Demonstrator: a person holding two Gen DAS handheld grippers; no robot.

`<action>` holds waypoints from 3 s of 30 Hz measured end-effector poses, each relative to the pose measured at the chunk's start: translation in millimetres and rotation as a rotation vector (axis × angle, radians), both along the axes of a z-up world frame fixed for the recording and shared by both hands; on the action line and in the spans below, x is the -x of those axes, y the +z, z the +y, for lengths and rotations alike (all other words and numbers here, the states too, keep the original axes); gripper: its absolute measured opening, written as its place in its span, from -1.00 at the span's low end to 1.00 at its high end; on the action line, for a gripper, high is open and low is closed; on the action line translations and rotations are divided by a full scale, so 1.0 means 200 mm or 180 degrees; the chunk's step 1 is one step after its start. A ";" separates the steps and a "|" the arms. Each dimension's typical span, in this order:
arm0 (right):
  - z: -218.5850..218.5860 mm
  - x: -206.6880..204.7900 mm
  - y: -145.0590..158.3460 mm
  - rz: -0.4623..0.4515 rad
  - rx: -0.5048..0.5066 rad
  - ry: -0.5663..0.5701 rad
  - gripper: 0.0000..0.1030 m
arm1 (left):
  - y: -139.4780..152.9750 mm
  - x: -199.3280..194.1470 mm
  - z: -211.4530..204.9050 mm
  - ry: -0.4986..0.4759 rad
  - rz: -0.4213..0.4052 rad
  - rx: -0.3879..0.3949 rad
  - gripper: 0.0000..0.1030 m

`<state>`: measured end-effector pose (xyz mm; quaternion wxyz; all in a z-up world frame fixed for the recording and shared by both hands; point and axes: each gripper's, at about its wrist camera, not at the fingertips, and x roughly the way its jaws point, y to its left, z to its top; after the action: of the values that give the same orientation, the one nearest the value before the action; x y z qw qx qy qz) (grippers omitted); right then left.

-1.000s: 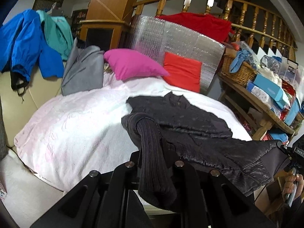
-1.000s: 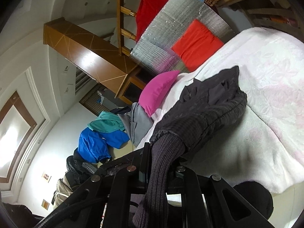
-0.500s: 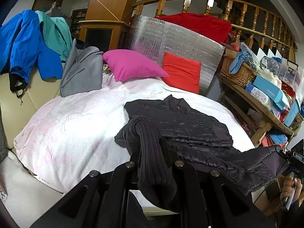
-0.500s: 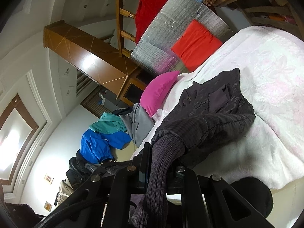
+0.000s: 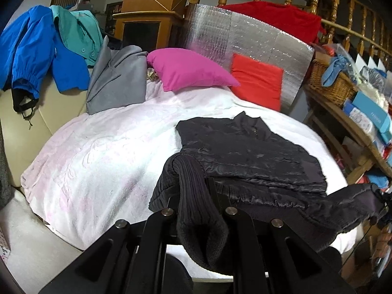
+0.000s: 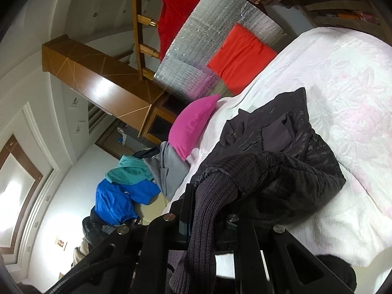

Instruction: Fold large clothes

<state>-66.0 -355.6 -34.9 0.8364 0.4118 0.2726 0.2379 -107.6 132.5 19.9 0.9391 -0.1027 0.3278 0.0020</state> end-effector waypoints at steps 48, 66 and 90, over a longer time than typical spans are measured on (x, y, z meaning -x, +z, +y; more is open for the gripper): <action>0.01 -0.42 0.20 -0.0149 0.0140 -0.0187 -0.79 | 0.20 -0.49 -0.05 0.0035 -0.0186 -0.0043 -0.77; -0.04 -0.93 0.23 -0.0029 0.0085 -0.0415 -0.79 | 0.20 -1.12 -0.12 -0.0030 -0.0046 -0.0131 -0.79; -0.18 -1.59 -0.25 0.0904 0.0001 -0.0594 -0.79 | -0.19 -1.83 -0.17 -0.0099 0.0819 -0.0072 -0.79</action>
<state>251.7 -392.1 -84.5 0.8080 0.4646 0.3487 0.0986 257.4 98.2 -18.8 0.8903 -0.0858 0.4471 0.0043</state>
